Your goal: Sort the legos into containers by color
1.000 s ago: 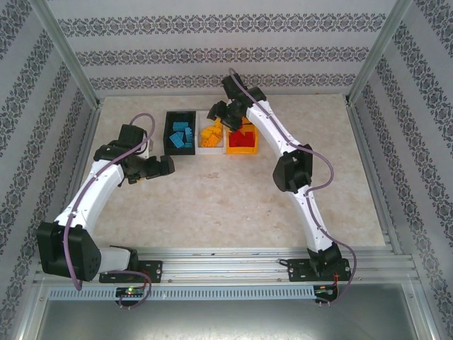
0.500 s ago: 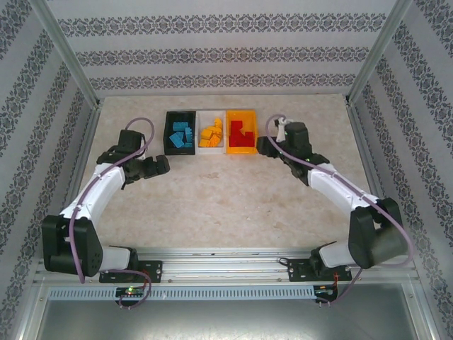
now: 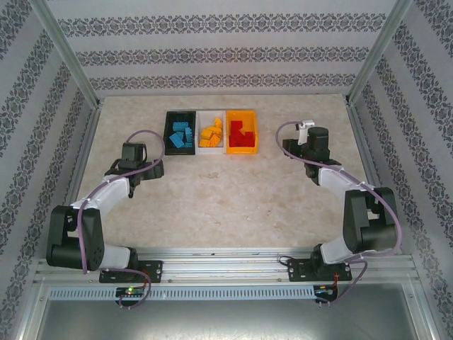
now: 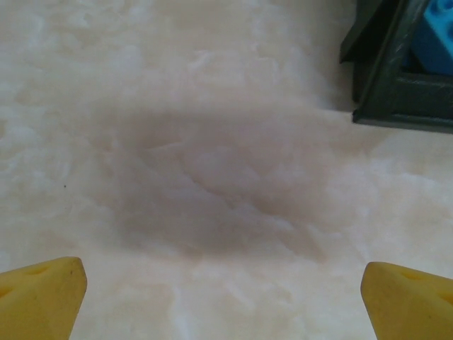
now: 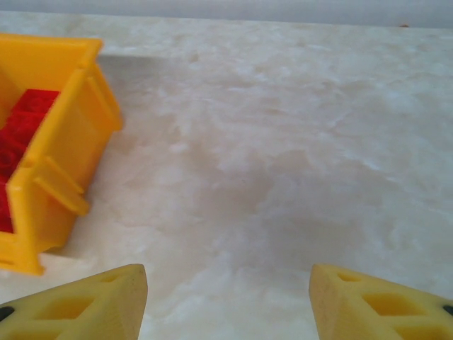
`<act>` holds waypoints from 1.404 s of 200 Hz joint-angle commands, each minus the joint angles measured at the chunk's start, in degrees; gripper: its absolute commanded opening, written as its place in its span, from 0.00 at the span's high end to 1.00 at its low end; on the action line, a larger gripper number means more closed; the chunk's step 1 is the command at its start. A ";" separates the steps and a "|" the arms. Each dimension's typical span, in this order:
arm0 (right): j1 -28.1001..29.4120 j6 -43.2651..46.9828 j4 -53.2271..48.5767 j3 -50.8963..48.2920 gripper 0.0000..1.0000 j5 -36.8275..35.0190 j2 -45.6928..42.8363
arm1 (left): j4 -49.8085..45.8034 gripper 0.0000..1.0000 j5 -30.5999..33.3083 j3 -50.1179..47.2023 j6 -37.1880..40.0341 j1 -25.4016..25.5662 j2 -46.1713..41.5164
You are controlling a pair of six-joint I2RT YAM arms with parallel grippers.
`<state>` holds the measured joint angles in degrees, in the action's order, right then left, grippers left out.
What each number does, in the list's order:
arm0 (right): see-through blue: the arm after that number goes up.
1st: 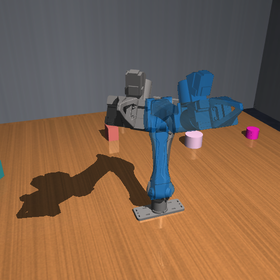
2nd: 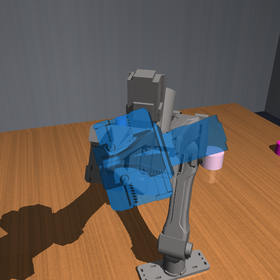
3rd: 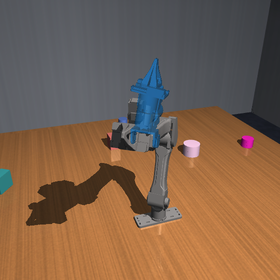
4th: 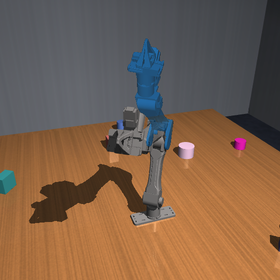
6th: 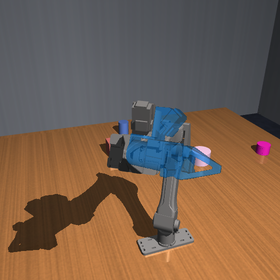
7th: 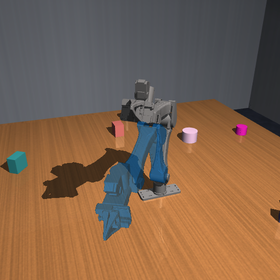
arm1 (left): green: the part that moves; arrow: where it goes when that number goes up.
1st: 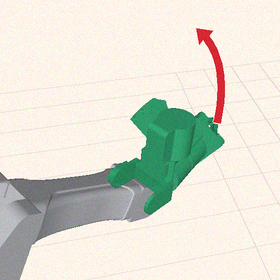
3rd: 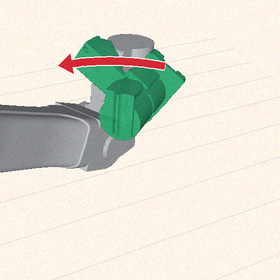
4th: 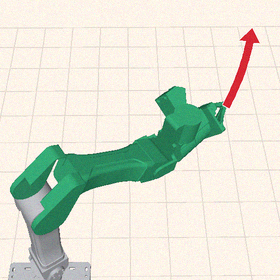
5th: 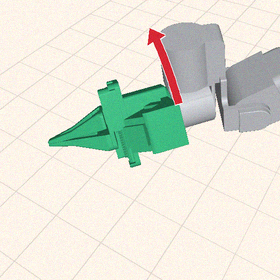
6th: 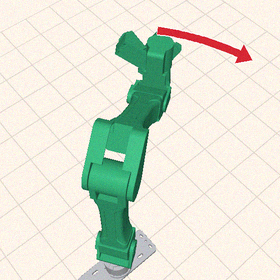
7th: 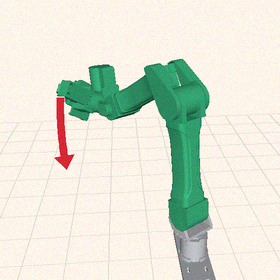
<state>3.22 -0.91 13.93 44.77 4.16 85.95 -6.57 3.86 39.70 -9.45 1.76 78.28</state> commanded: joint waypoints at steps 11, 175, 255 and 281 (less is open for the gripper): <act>-1.06 1.35 -4.38 0.89 0.38 -2.10 -0.70 | 13.92 0.00 2.93 -6.25 6.87 -1.46 -2.77; -3.66 -1.37 36.78 -22.63 0.02 -3.09 0.40 | 52.04 0.00 -7.11 -14.08 8.57 -3.39 10.66; -3.31 -1.01 36.50 -22.45 0.02 -3.72 0.44 | 62.74 0.00 1.86 -18.89 6.90 -2.20 12.53; -3.14 -0.72 36.18 -22.14 0.02 -3.98 0.54 | 62.34 0.00 1.94 -18.79 6.90 -2.12 12.43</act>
<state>-0.84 -2.55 48.71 21.52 1.21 86.56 52.73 4.03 19.99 -1.74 -0.75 90.50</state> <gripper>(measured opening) 0.980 0.999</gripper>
